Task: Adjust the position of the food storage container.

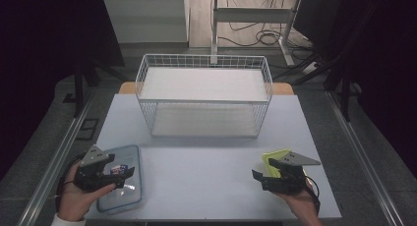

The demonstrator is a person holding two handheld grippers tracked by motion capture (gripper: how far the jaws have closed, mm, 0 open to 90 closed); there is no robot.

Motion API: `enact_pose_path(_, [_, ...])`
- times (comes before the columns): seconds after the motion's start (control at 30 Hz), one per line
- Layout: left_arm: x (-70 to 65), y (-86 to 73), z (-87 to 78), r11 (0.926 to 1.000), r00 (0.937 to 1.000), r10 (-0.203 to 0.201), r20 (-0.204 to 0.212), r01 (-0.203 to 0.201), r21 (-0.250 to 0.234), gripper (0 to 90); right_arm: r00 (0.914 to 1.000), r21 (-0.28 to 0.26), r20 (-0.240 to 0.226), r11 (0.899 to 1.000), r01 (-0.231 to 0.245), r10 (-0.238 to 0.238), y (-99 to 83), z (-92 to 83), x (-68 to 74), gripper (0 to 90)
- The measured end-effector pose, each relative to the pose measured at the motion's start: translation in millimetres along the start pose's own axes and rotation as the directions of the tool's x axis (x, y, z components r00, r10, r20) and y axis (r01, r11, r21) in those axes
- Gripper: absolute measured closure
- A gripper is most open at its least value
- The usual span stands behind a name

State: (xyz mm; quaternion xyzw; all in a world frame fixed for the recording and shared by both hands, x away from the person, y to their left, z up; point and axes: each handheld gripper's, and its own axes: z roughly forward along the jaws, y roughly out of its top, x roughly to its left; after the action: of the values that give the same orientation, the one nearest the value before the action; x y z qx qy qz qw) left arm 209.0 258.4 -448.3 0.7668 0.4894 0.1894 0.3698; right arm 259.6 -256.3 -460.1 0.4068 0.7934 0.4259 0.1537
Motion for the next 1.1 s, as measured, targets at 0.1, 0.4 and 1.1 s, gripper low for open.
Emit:
enact_pose_path(0.1, [-0.3,0.2,-0.1,1.0000,1.0000,-0.002,0.001,0.002,-0.004,17.6,1.0000,-0.002,0.000,1.000,0.002,-0.002,0.0,0.1,0.4,22.8])
enact_pose_path(0.4, [5.4,-3.3,-8.7,0.9995,0.9996,-0.027,0.001,0.027,-0.019,18.3,1.0000,-0.007,0.001,1.000,0.009,-0.009,0.0,0.1,0.3,22.8])
enact_pose_path(1.1, [59.2,-46.7,-44.7,0.9821,0.9938,-0.086,-0.071,0.096,0.162,60.5,0.9997,0.005,0.026,1.000,0.001,-0.001,2.7,0.7,1.2,22.8])
